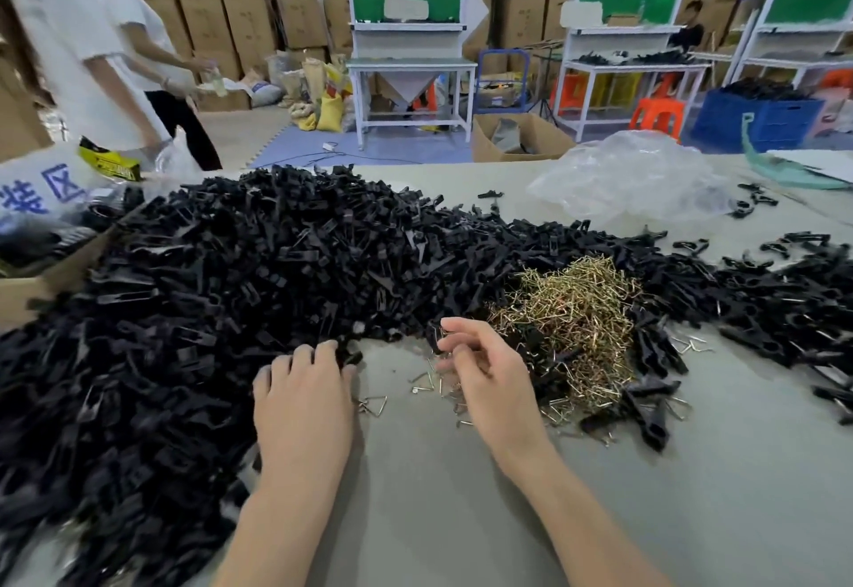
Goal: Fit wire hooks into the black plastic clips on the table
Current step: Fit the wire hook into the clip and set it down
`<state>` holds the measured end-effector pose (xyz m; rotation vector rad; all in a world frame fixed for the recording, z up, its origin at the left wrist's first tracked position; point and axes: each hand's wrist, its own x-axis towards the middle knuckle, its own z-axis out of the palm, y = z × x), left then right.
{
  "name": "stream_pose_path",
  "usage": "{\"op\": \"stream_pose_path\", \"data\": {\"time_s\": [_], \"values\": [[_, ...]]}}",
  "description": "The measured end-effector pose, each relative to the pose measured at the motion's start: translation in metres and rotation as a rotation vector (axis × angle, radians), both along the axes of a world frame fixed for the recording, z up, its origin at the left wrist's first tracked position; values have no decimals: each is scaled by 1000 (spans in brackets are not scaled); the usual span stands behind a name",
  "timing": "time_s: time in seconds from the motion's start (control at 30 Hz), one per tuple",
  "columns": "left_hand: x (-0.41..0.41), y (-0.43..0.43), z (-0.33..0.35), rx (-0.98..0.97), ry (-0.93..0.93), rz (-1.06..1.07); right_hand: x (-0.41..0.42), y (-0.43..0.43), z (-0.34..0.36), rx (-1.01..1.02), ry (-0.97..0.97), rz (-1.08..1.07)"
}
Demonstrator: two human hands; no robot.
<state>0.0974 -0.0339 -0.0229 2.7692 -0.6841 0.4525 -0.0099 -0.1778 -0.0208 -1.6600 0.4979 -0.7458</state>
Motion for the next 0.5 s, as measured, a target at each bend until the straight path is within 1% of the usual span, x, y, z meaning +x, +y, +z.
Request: {"op": "stream_pose_path", "data": {"time_s": [0.17, 0.27, 0.33, 0.4, 0.47, 0.5], "values": [[0, 2, 4, -108, -2, -69, -1, 1, -2, -2, 6, 33], [0, 1, 8, -320, 18, -173, -1, 2, -2, -11, 11, 52], [-2, -3, 10, -462, 37, -269, -1, 1, 0, 21, -4, 69], [-8, -7, 11, -536, 52, -354, 2, 2, 1, 147, -36, 124], [-17, -12, 11, -531, 56, -450, 3, 6, 4, 311, -56, 249], [-22, -15, 11, -502, 51, -500, 4, 7, 4, 358, -59, 308]]}}
